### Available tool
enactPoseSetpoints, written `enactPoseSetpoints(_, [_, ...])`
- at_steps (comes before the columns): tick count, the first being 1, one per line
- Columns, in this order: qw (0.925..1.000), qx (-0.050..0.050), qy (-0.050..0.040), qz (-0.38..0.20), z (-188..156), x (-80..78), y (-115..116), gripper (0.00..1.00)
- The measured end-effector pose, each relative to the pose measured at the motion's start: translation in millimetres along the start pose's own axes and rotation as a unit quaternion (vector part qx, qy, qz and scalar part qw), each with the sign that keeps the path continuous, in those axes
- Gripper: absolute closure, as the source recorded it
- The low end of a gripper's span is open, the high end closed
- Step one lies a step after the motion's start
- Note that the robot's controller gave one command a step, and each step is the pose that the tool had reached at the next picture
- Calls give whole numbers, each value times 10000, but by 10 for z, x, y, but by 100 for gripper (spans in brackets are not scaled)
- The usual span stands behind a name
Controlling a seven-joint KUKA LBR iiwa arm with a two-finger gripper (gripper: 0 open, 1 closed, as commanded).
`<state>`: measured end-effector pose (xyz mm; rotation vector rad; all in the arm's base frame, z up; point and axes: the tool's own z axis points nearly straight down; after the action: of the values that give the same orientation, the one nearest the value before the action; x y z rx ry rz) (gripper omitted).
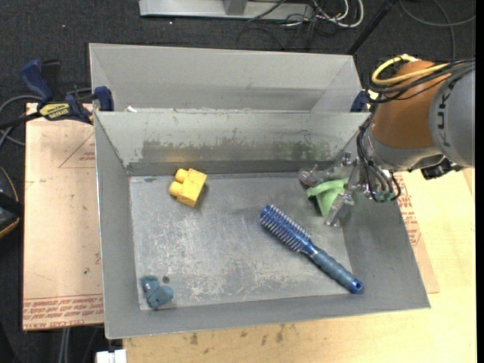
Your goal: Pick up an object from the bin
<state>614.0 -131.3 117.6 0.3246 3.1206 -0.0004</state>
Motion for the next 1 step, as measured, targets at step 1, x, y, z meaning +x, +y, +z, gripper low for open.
enactPoseSetpoints(1, [9958, -17, 30, -920, 172, 431, 747, 0])
